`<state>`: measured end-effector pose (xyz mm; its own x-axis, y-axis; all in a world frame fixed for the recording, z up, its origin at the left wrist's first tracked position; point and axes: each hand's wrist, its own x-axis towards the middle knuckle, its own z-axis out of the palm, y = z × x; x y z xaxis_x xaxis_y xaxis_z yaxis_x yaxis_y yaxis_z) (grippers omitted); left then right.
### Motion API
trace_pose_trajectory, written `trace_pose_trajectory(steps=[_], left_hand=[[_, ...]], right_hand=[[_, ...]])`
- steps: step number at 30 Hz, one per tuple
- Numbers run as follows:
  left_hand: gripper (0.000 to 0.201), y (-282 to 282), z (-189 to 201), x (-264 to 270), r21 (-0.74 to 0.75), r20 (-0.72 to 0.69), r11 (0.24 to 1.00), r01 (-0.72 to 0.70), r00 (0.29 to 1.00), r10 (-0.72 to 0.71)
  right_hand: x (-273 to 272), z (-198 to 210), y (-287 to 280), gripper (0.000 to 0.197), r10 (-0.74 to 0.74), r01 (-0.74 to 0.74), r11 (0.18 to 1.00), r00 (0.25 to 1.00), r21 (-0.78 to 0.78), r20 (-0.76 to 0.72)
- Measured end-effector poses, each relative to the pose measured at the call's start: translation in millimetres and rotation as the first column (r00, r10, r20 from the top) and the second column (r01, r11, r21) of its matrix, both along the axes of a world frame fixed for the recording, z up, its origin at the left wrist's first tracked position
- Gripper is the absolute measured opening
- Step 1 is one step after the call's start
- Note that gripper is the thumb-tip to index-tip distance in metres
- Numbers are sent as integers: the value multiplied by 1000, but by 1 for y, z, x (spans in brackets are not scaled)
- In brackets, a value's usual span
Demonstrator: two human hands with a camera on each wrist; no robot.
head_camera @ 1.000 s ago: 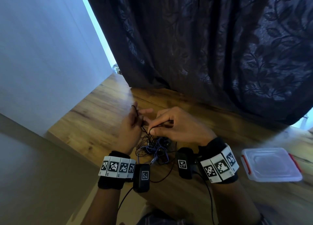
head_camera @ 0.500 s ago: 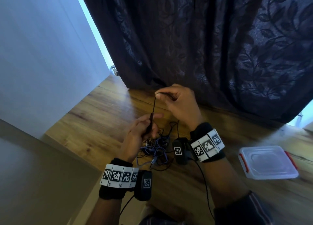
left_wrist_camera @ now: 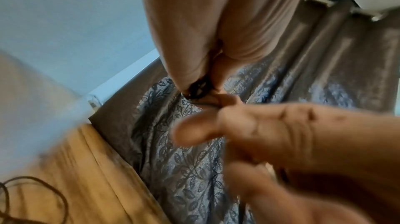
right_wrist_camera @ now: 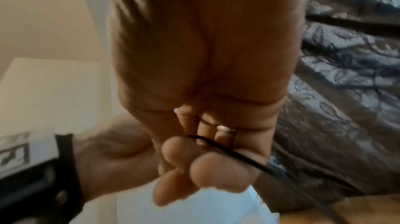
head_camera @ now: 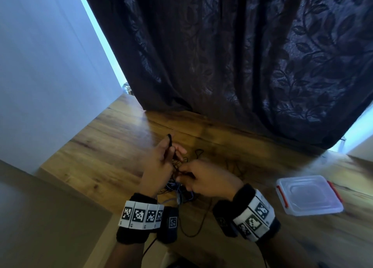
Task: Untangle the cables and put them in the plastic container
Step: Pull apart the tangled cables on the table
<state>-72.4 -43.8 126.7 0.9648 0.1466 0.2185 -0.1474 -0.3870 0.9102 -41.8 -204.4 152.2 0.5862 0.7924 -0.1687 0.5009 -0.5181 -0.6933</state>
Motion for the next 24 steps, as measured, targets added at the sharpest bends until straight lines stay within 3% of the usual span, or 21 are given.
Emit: trace_pose_trajectory(steps=[1,4,8,11,16,20,22,24], left_hand=[[37,-2,1,-1,-10,-44,1000,0,999,-1],[33,-7,3,-5,-242,-163,970,22,985,-63],[31,-10,12,-6,-338,-143,938,74,981,-129],[32,-7,12,-2,-401,-144,912,79,978,-148],[33,2,11,1,-536,-122,837,115,970,-211],[28,2,3,1,-568,-36,816,103,988,-150],[29,4,0,3,-443,-21,895,41,998,-56],[32,9,-2,5,-205,-11,978,-35,999,33]], right_hand=[[5,8,-3,22,-17,17,1000,1000,23,21],[22,32,-9,16,-124,114,984,990,133,72],[53,33,-5,4,-290,219,892,948,395,129],[64,8,8,8,-353,331,791,934,515,-59],[52,-36,22,33,-374,470,719,883,512,-284],[20,-52,22,32,-309,410,835,901,367,-304],[0,-51,18,32,-223,310,899,932,309,-285],[-12,-43,13,28,-138,209,934,959,289,-248]])
